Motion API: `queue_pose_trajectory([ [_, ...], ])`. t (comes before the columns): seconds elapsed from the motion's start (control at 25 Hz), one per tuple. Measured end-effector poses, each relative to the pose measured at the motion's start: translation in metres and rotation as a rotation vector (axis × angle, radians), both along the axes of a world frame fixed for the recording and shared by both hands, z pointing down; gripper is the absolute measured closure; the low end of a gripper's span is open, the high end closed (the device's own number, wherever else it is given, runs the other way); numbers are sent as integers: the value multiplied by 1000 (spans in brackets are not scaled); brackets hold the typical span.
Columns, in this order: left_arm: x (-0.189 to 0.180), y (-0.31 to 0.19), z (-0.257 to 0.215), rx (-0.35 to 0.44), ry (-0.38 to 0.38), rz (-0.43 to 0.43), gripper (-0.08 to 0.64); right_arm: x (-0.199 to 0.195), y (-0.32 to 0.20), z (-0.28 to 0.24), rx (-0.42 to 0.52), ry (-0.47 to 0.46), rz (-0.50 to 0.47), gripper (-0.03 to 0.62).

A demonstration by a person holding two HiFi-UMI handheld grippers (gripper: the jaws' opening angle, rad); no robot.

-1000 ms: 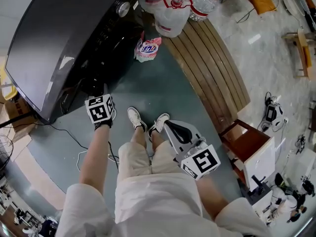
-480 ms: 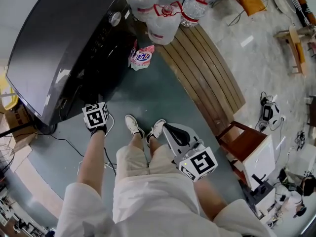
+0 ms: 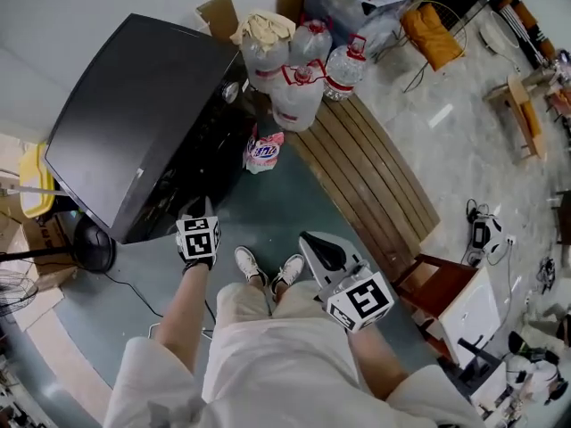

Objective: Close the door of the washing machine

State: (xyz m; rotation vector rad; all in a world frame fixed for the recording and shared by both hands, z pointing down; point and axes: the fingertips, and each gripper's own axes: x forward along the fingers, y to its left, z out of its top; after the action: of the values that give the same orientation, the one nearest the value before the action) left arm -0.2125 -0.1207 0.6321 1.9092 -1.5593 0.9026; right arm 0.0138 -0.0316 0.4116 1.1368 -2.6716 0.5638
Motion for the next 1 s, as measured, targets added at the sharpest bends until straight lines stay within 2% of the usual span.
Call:
queue_pose_trajectory([
  [0.24, 12, -2, -71, 116, 68, 72, 555, -13, -4, -40, 91, 27, -12, 594],
  [0.48, 5, -7, -148, 221, 155, 90, 555, -24, -17, -87, 193, 45, -4, 594],
  [0.64, 9, -5, -198, 292, 209, 147, 555, -32, -24, -113, 251, 48, 4, 594],
  [1.0, -16, -5, -334, 534, 288, 157, 555, -38, -49, -156, 344, 61, 38, 594],
])
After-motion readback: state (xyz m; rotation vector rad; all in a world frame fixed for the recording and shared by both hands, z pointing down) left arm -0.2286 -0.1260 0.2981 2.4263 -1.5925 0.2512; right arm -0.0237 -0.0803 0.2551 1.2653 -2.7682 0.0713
